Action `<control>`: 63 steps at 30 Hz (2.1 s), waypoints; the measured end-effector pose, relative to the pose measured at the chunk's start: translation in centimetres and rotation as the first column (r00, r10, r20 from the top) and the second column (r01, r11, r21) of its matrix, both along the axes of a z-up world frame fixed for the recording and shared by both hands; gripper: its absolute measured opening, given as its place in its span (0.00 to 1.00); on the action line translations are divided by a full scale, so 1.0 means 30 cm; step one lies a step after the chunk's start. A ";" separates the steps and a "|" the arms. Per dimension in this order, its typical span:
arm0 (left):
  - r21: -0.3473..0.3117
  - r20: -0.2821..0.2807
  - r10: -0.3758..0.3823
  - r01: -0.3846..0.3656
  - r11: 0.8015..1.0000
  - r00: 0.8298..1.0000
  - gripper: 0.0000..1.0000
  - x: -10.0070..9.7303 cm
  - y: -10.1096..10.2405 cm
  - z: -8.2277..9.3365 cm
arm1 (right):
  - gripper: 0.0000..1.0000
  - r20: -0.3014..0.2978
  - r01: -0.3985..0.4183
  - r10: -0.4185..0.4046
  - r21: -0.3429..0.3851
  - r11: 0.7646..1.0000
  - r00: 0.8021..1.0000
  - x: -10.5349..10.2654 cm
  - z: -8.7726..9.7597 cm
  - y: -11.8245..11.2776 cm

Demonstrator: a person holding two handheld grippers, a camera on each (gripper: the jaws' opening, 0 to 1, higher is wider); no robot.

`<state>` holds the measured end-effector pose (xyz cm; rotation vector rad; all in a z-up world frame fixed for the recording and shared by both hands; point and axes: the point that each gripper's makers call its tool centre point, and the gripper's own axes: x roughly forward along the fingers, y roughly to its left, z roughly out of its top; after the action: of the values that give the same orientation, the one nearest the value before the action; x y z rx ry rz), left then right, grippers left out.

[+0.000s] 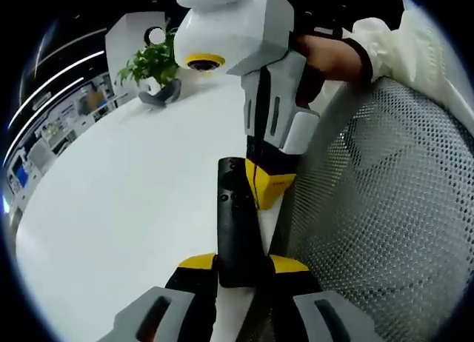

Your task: Press the specified remote control buttons in sequence, fully releasing each button before pressing the next.

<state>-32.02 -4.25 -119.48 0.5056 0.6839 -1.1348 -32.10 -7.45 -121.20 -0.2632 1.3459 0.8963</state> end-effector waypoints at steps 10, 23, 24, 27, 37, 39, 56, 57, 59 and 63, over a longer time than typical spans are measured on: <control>0.000 0.002 -0.004 0.004 1.000 1.000 0.26 -0.003 0.002 0.002 | 0.00 -0.003 0.114 -0.114 0.123 0.986 0.993 0.046 0.096 -0.005; -0.002 0.001 -0.002 0.002 1.000 1.000 0.26 -0.002 0.003 0.002 | 0.00 -0.015 0.116 -0.115 0.114 0.987 0.993 0.048 0.080 -0.011; -0.003 0.000 -0.002 0.002 1.000 1.000 0.26 -0.002 0.002 0.001 | 0.00 -0.016 0.116 -0.115 0.114 0.987 0.993 0.049 0.079 -0.011; -0.004 -0.001 -0.001 0.001 1.000 1.000 0.26 -0.001 0.002 0.001 | 0.00 -0.011 0.113 -0.112 0.112 0.987 0.994 0.049 0.080 -0.011; -0.004 -0.002 0.000 0.000 1.000 1.000 0.26 0.001 0.002 0.000 | 0.00 -0.013 0.126 -0.125 0.114 0.985 0.992 0.054 0.079 -0.013; -0.005 -0.007 0.004 -0.004 1.000 1.000 0.26 0.001 0.001 0.000 | 0.00 -0.004 0.130 -0.130 0.113 0.985 0.992 0.058 0.079 -0.017; -0.015 -0.019 0.014 -0.015 1.000 1.000 0.25 0.007 -0.005 0.001 | 0.00 -0.028 0.216 -0.214 0.136 0.967 0.976 0.083 0.078 -0.034; -0.015 -0.020 0.014 -0.014 1.000 1.000 0.25 0.007 -0.005 0.002 | 0.00 -0.014 0.215 -0.215 0.128 0.968 0.977 0.088 0.079 -0.041; -0.017 -0.023 0.017 -0.017 1.000 1.000 0.25 0.008 -0.004 0.001 | 0.00 -0.010 0.217 -0.218 0.126 0.968 0.976 0.089 0.080 -0.042; -0.019 -0.023 0.017 -0.018 1.000 1.000 0.25 0.007 -0.003 0.001 | 0.00 -0.004 0.216 -0.217 0.122 0.969 0.976 0.091 0.079 -0.041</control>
<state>-31.82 -4.34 -119.45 0.4705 0.6958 -1.1311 -29.38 -8.69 -118.81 -0.0249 1.2783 0.7877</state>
